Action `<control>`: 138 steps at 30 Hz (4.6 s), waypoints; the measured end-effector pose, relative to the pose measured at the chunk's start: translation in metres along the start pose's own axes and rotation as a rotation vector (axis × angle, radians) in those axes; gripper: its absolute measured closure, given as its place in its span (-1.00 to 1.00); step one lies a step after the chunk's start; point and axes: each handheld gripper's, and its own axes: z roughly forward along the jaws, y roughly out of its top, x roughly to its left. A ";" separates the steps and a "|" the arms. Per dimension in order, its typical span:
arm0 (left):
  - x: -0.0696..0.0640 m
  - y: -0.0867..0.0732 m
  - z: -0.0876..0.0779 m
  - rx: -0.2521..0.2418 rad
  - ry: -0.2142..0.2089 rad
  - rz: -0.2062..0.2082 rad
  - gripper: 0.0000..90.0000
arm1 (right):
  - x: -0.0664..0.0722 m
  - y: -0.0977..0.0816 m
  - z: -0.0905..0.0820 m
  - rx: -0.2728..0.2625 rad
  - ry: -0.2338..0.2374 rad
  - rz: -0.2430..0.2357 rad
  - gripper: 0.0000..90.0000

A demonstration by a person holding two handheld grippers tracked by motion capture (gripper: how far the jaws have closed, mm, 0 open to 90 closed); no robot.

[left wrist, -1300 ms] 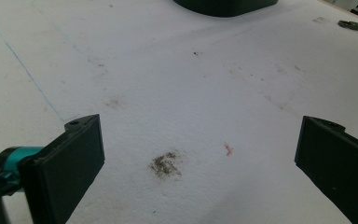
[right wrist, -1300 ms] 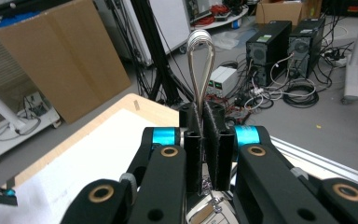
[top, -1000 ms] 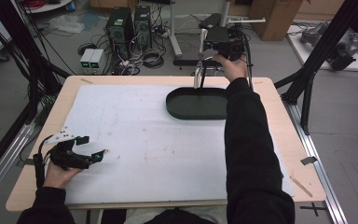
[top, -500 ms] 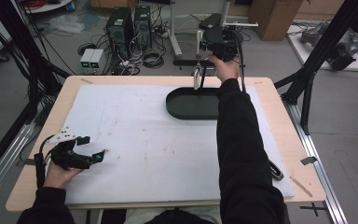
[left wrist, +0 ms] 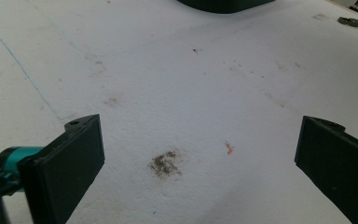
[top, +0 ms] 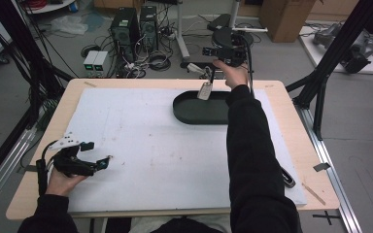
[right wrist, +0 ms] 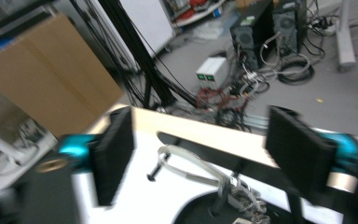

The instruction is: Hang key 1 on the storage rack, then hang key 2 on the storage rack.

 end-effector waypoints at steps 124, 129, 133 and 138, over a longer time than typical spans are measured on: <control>-0.004 -0.001 0.001 0.036 0.018 0.006 -0.96 | -0.071 -0.232 -0.166 0.409 -0.281 -0.156 -0.98; -0.004 -0.001 0.002 0.037 0.020 0.007 -0.96 | -0.073 -0.241 -0.170 0.452 -0.287 -0.162 -0.98; -0.004 -0.001 0.002 0.036 0.021 0.005 -0.96 | -0.074 -0.248 -0.172 0.494 -0.292 -0.163 -0.98; -0.004 -0.001 0.001 0.036 0.023 0.005 -0.96 | -0.074 -0.255 -0.174 0.538 -0.305 -0.178 -0.98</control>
